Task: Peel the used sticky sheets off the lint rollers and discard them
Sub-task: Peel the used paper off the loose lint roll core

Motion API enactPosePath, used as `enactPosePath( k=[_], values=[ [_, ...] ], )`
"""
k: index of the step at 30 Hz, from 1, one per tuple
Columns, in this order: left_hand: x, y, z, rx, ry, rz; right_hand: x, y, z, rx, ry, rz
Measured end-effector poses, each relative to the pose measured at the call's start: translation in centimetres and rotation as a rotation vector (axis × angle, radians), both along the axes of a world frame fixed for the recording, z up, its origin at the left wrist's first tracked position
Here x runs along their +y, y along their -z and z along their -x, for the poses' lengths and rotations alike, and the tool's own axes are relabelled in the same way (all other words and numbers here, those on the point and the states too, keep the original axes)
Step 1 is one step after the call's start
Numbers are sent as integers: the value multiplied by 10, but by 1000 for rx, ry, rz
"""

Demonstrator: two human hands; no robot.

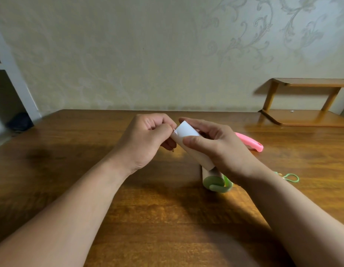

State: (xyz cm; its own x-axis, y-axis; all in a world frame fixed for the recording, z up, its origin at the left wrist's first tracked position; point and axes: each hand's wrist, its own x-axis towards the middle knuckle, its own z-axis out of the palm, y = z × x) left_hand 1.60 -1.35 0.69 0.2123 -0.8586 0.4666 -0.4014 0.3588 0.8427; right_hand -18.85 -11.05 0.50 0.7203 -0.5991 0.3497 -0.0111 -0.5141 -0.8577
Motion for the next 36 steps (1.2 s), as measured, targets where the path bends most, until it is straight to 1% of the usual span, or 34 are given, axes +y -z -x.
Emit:
enactPosePath(
  k=[3,8,13,14,18,24,27,29,31,33,34,36],
  values=[
    [2,-1,1,37,28,0,0,-1,-1,-21,1,-17],
    [1,0,3,-29,-10,-12,-1,-1,-1,-44,12,-42],
    [-2,2,4,94,3,-8,-6,1,-5,-148,53,-142],
    [-3,2,5,71,-7,5,-6,2,-6,-155,59,-148],
    [-1,4,7,-162,-113,65,-2,1,-6,-124,72,-151],
    [3,7,14,-301,-242,172,-1,1,-7,-92,121,-153],
    [4,7,15,-400,-328,245,-2,2,-8,-103,131,-195],
    [2,6,15,-420,-359,280,-3,2,-8,-120,157,-253],
    [1,5,13,-356,-362,263,-6,2,-7,-158,179,-356],
    [0,6,12,-210,-329,159,-10,2,-6,-218,155,-489],
    [-1,6,13,-96,-283,90,-11,2,-6,-234,143,-539],
    [-2,4,18,191,-136,-17,-10,2,-6,-223,143,-584]
  ],
)
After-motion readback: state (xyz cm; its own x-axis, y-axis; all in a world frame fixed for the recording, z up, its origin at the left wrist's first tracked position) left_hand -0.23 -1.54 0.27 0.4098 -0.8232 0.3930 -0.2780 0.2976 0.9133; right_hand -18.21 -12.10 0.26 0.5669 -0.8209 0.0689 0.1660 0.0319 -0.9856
